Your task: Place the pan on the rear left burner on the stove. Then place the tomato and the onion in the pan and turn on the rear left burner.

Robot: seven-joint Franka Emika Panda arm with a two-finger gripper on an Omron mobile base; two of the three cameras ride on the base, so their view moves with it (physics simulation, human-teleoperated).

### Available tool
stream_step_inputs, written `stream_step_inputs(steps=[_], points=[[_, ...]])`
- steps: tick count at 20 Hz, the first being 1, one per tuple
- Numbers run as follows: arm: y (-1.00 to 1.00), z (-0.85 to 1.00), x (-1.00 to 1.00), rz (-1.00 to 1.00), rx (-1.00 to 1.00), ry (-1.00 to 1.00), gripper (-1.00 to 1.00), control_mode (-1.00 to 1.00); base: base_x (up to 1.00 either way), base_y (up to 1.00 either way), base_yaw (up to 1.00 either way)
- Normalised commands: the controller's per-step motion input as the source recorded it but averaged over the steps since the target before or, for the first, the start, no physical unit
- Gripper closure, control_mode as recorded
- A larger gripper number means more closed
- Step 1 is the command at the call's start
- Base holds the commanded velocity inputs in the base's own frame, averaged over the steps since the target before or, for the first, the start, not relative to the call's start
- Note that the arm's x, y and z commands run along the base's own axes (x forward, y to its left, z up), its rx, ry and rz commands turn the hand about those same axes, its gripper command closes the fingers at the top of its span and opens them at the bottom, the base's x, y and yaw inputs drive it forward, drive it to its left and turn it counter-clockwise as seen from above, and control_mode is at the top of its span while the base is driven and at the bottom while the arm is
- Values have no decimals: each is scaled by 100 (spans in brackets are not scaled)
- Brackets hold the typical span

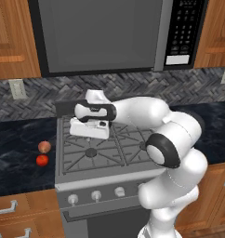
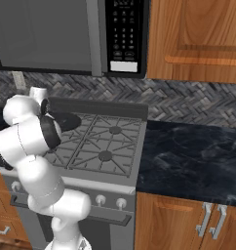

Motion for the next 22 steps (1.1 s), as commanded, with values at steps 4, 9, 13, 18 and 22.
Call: stream_step_inputs(steps=[4, 9, 13, 18, 22], points=[[0, -38, 34, 0, 0, 0, 100, -100, 0, 0, 0], [0, -30, 32, 0, 0, 0, 100, -100, 0, 0, 0], [0, -24, 26, 1, 0, 0, 100, -100, 0, 0, 0], [0, -24, 26, 1, 0, 0, 100, -100, 0, 0, 0], [0, -25, 28, 2, 0, -1, 100, -100, 0, 0, 0]])
